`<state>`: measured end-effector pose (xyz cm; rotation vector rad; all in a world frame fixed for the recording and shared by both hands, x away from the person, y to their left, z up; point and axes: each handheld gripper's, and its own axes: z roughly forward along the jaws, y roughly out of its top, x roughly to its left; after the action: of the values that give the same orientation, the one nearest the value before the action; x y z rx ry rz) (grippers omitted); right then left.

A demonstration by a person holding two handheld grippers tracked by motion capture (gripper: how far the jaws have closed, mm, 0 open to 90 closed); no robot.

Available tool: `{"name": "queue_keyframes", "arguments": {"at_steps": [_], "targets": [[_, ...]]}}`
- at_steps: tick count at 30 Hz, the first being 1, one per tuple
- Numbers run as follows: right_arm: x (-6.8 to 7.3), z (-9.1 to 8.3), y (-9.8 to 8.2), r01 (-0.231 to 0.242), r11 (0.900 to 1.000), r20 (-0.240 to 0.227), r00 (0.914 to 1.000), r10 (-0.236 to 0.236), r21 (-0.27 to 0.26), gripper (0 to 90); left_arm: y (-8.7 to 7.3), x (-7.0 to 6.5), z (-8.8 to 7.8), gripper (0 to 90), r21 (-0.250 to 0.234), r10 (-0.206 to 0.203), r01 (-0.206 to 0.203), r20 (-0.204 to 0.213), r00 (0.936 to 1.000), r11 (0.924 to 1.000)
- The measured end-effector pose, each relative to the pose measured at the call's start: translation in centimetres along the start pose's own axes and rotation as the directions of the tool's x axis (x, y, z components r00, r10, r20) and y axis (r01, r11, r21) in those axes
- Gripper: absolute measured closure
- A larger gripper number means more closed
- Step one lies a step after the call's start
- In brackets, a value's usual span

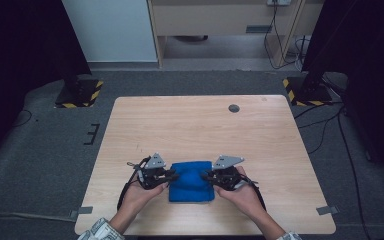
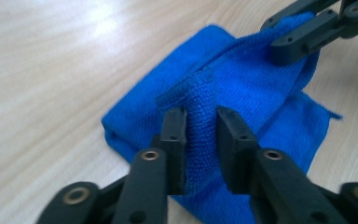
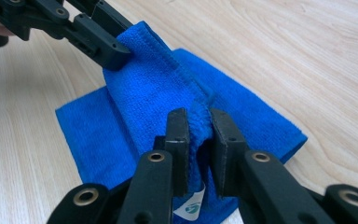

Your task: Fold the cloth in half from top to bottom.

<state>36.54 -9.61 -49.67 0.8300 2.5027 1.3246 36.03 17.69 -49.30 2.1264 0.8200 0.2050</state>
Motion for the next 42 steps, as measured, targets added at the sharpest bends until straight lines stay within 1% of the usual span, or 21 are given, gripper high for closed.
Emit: {"name": "queue_keyframes", "arguments": {"at_steps": [2,4,9,13,16,18,25,32,35,37,39,40,42], "targets": [[0.2,0.0,-0.2,0.008,1.000,0.000,1.0000,-0.008,0.010,77.9,-0.3,-0.1,0.0,69.7,0.012,0.006,-0.006,0.003,1.0000,0.9999],[0.4,0.0,-0.6,0.010,1.000,0.000,1.0000,-0.010,0.018,76.9,-0.4,-0.2,0.1,65.8,0.017,0.009,-0.009,-0.005,0.9999,0.9998],[0.5,-0.2,-1.0,0.010,1.000,-0.008,0.9999,-0.010,0.024,75.9,-0.8,-0.3,0.2,57.1,0.024,0.001,-0.001,-0.016,0.9999,0.9997],[0.6,-0.4,-1.2,0.006,1.000,-0.007,1.0000,-0.006,0.021,73.7,-1.1,-0.6,-0.3,55.2,0.019,-0.003,0.003,-0.010,0.9999,0.9998],[0.8,-0.5,-1.4,0.007,1.000,-0.016,0.9998,-0.006,0.027,72.3,-1.3,-0.7,-0.7,54.2,0.014,-0.005,0.005,-0.005,1.0000,0.9999],[1.0,-0.5,-1.5,0.002,1.000,-0.019,0.9998,-0.002,0.029,71.1,-1.4,-0.8,-0.9,54.0,0.012,-0.003,0.003,-0.004,1.0000,0.9999],[1.6,-0.8,-1.6,0.013,1.000,-0.026,0.9996,-0.013,0.027,69.4,-1.4,-0.7,-1.0,52.4,0.003,-0.008,0.008,-0.008,0.9999,1.0000],[1.7,-0.9,-1.6,0.020,0.999,-0.025,0.9995,-0.019,0.032,70.0,-1.1,-0.8,-1.5,52.0,-0.030,-0.019,0.019,-0.015,0.9997,0.9994],[1.7,-0.9,-1.6,0.021,0.999,-0.024,0.9995,-0.021,0.034,70.4,-0.8,-0.7,-2.0,51.4,-0.050,-0.018,0.018,-0.012,0.9998,0.9986],[1.7,-1.0,-1.6,0.025,0.999,-0.021,0.9995,-0.025,0.035,71.1,-0.3,-0.5,-2.7,51.3,-0.077,-0.021,0.020,-0.020,0.9996,0.9968],[1.7,-1.0,-1.6,0.024,0.999,-0.021,0.9995,-0.023,0.035,71.5,0.2,-0.3,-3.5,51.4,-0.112,-0.027,0.024,-0.028,0.9992,0.9935],[1.7,-1.0,-1.6,0.025,0.999,-0.020,0.9995,-0.024,0.035,71.7,0.5,-0.1,-3.9,51.3,-0.124,-0.026,0.021,-0.041,0.9988,0.9920],[1.7,-1.0,-1.6,0.023,0.999,-0.020,0.9996,-0.022,0.040,71.7,0.9,0.4,-4.0,50.8,-0.131,-0.035,0.028,-0.052,0.9980,0.9909]]}}
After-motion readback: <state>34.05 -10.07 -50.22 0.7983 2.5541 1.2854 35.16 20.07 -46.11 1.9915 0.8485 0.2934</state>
